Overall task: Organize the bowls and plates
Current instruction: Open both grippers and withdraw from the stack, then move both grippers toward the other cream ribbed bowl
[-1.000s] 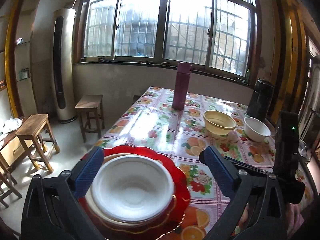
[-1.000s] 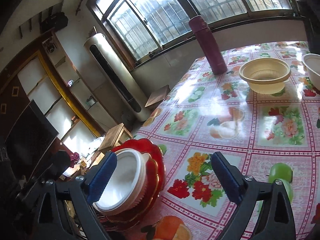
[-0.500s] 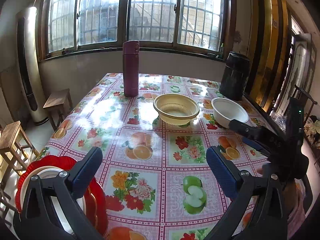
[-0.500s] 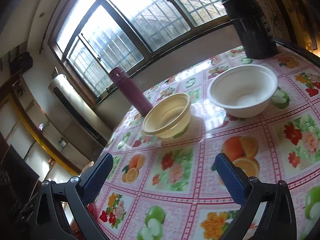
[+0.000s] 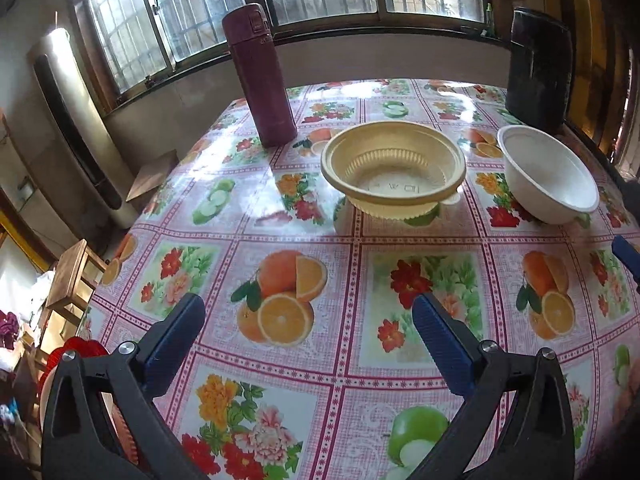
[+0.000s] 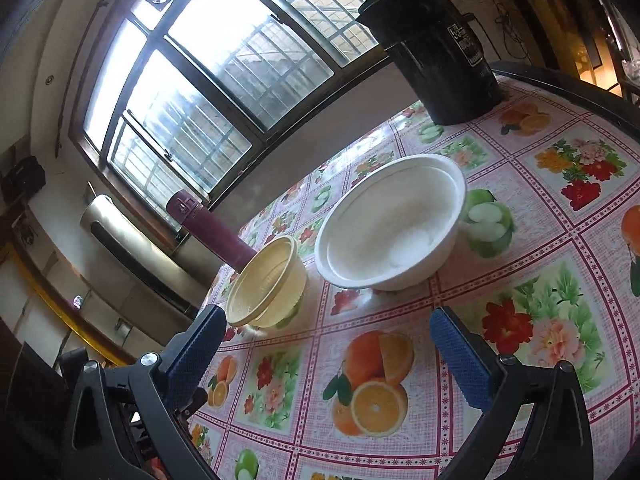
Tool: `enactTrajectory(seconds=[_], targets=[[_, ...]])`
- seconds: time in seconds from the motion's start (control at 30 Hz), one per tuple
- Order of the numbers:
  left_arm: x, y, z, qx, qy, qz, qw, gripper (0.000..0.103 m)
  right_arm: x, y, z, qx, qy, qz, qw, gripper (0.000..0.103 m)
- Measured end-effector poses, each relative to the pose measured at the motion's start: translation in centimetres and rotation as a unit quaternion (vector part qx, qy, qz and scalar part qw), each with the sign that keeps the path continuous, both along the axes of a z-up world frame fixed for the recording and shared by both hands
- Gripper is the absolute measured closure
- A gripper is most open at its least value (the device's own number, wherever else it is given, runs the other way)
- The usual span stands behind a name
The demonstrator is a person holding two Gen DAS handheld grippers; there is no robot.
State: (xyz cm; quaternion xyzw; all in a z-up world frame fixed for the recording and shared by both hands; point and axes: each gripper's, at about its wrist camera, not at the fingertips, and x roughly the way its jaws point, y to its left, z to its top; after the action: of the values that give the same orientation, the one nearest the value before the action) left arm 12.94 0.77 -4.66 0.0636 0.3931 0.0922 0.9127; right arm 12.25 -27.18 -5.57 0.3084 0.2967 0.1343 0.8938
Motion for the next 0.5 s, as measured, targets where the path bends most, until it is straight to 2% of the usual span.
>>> enactTrajectory(seconds=[0.1, 0.17, 0.27, 0.4, 0.5], targets=[[2.1, 1.6, 1.4, -0.04, -0.019, 0.038, 0.9983, 0.0, 0.3, 0.6, 0.2, 0.012, -0.013, 0.02, 1.0, 0.0], [3.1, 3.0, 2.3, -0.075, -0.038, 0.065, 0.9943, 0.0, 0.4, 1.1, 0.3, 0.026, -0.022, 0.038, 0.999, 0.001], [4.6, 4.4, 3.0, -0.101, -0.061, 0.095, 0.9884, 0.0, 1.0, 1.9, 0.4, 0.052, -0.032, 0.067, 0.996, 0.001], [7.1, 5.3, 2.4, -0.137, -0.044, 0.109, 0.9836, 0.0, 2.9, 3.7, 0.3, 0.101, -0.03, 0.097, 0.99, 0.001], [8.7, 5.4, 1.1, -0.132, -0.021, 0.116, 0.9842, 0.0, 5.4, 5.7, -0.1, 0.114, -0.016, 0.103, 0.988, 0.001]])
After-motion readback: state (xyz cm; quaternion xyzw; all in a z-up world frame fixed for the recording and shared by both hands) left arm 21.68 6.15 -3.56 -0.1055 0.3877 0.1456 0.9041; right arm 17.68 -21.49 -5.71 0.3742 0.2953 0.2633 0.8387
